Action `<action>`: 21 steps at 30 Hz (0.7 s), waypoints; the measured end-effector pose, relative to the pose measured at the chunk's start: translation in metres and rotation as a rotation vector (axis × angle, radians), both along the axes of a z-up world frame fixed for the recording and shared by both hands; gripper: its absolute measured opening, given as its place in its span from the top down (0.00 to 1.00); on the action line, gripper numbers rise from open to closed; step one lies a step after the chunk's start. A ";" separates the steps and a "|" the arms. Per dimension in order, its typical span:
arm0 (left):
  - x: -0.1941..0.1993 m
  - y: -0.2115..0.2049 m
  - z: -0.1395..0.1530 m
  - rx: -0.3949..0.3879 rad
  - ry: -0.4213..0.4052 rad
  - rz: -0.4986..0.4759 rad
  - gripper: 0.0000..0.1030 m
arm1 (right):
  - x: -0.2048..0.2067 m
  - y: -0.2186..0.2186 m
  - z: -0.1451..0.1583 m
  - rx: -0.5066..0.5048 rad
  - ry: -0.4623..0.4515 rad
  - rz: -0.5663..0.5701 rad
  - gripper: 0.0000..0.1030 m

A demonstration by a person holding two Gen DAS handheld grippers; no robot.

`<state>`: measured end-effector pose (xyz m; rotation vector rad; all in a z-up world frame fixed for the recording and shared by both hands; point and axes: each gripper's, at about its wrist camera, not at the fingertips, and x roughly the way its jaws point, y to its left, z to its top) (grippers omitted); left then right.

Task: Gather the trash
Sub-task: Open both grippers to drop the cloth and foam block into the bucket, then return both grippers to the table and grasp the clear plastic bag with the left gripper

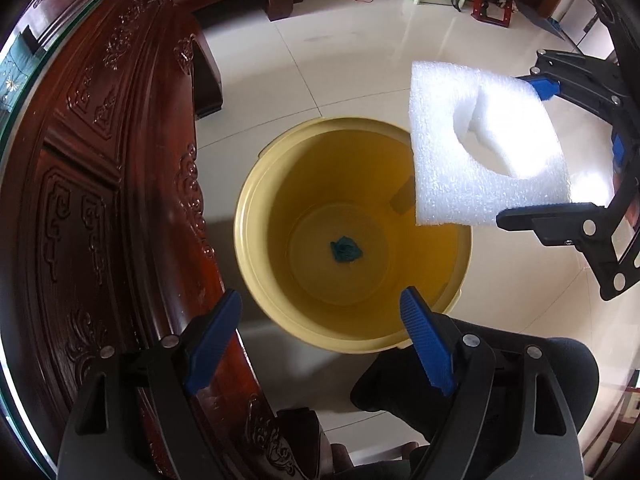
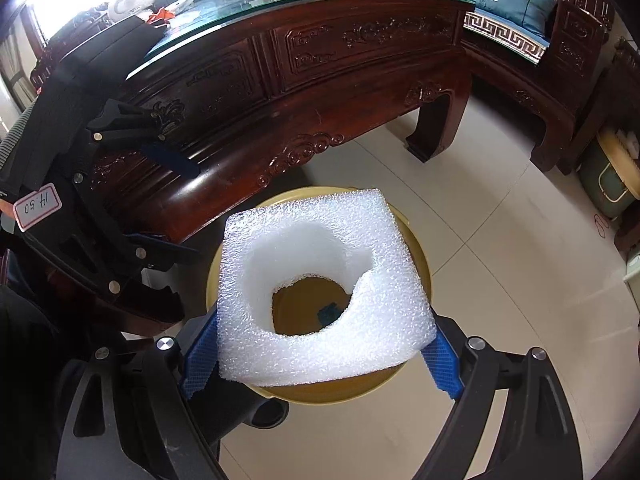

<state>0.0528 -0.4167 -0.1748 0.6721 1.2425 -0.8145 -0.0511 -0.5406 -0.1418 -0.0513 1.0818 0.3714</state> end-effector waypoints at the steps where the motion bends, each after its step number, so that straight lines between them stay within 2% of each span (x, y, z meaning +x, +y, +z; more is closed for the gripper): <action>1: 0.001 0.001 0.000 -0.002 0.001 0.002 0.22 | 0.002 0.002 0.000 -0.004 0.005 0.010 0.15; 3: 0.003 0.003 0.000 -0.002 0.001 0.008 0.22 | 0.004 0.006 0.002 -0.020 -0.004 0.023 0.13; 16: -0.002 0.000 -0.002 0.001 0.007 -0.015 0.22 | 0.002 0.013 0.006 -0.025 -0.006 0.041 0.13; 21: -0.007 0.001 0.009 -0.035 -0.009 -0.018 0.22 | -0.011 0.015 0.017 -0.050 -0.040 0.016 0.13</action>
